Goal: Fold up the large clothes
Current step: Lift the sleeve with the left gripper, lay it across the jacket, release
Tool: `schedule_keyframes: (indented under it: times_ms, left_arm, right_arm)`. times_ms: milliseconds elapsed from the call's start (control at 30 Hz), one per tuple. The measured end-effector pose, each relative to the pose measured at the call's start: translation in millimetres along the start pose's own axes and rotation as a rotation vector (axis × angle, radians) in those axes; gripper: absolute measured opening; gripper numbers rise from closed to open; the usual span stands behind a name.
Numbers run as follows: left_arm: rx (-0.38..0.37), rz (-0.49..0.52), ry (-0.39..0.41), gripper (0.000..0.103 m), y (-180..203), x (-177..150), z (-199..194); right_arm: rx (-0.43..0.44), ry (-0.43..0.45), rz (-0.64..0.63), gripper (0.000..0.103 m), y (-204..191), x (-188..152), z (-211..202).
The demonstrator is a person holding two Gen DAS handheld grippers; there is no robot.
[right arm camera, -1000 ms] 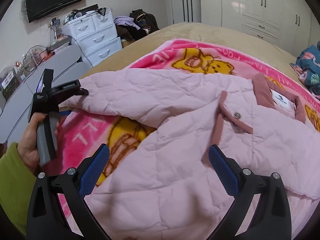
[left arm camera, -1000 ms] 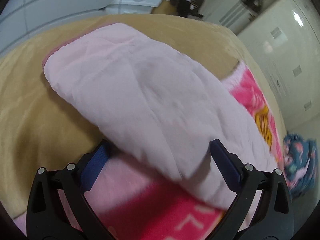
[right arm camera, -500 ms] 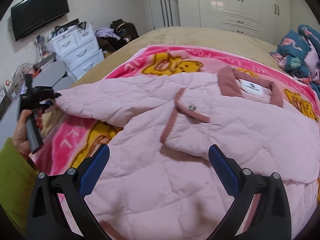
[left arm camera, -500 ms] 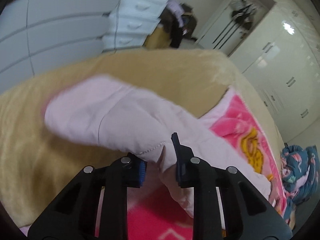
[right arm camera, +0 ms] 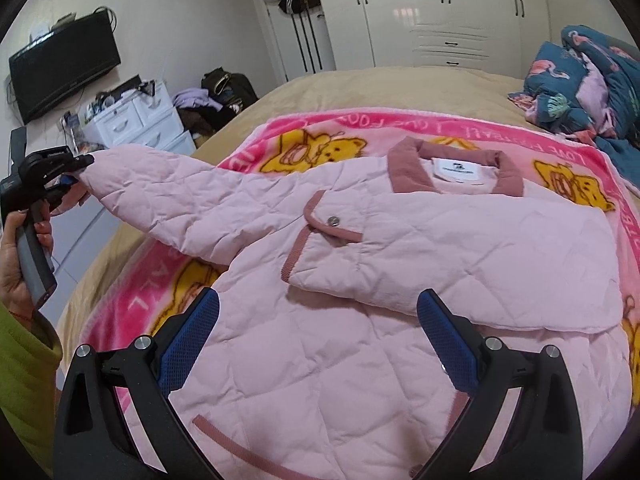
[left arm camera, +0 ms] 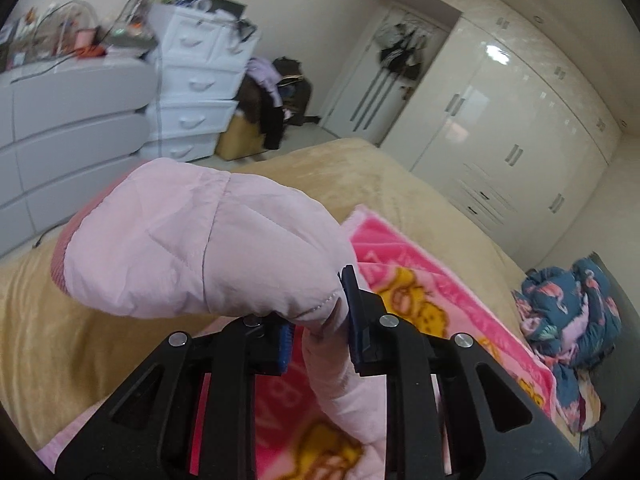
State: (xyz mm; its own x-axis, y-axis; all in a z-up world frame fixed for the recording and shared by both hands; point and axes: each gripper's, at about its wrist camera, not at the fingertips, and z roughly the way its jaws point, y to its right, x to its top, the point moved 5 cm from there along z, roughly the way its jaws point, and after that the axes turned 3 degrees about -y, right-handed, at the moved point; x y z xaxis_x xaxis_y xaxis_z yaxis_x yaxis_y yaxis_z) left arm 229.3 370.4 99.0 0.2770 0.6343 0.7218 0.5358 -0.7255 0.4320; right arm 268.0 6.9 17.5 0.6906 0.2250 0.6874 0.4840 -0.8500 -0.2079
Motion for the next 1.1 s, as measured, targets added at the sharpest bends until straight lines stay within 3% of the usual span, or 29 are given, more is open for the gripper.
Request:
schedule_keyframes:
  times_ms: [533, 1100]
  left_arm:
    - [-0.111, 0.176, 0.031, 0.014, 111, -18, -42]
    - [-0.213, 0.386, -0.015, 0.013, 233, -85, -48]
  right_arm:
    - [-0.014, 0.095, 0.156, 0.099, 67, -13, -59]
    - [-0.019, 0.162, 0.294, 0.099, 134, -34, -104]
